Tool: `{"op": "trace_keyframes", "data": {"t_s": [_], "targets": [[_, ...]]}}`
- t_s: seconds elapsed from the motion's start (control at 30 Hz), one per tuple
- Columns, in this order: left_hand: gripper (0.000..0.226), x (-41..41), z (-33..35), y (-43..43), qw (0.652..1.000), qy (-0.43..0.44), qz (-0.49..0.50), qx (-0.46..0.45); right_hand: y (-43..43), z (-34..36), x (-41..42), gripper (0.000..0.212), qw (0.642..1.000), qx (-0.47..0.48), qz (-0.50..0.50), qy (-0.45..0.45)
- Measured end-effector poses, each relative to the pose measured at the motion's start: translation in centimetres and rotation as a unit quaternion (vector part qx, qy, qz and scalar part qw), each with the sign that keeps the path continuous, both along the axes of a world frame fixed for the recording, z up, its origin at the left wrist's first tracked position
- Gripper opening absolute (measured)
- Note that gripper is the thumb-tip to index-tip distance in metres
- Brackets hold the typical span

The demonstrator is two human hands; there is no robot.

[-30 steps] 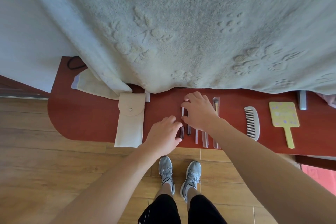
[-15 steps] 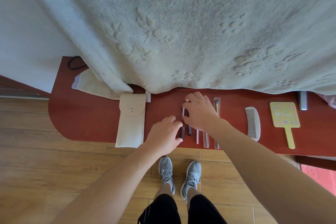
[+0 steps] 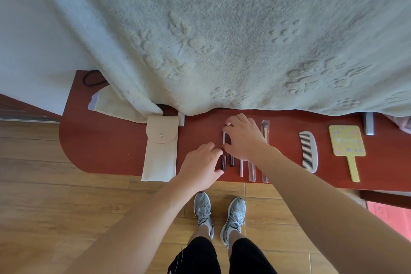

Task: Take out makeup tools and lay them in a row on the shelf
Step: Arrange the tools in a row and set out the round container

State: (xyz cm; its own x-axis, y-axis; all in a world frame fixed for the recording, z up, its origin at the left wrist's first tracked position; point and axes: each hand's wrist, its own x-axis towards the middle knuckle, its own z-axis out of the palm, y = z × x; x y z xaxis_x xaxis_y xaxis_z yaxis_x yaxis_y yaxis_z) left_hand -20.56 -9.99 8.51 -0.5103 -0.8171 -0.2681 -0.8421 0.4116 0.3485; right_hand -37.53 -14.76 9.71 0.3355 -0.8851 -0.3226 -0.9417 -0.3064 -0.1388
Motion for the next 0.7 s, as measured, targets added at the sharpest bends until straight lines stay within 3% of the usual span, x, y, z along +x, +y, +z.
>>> {"op": "trace_keyframes", "data": {"t_s": [0.27, 0.7], "targets": [[0.057, 0.9, 1.1, -0.1, 1.000, -0.009, 0.018, 0.000, 0.5, 1.5, -1.6, 0.048, 1.000, -0.010, -0.021, -0.006], [0.057, 5.3, 3.1, 0.3, 0.982, -0.065, 0.172, -0.038, 5.6, 4.0, -9.0, 0.066, 0.991, 0.063, -0.106, 0.058]]}}
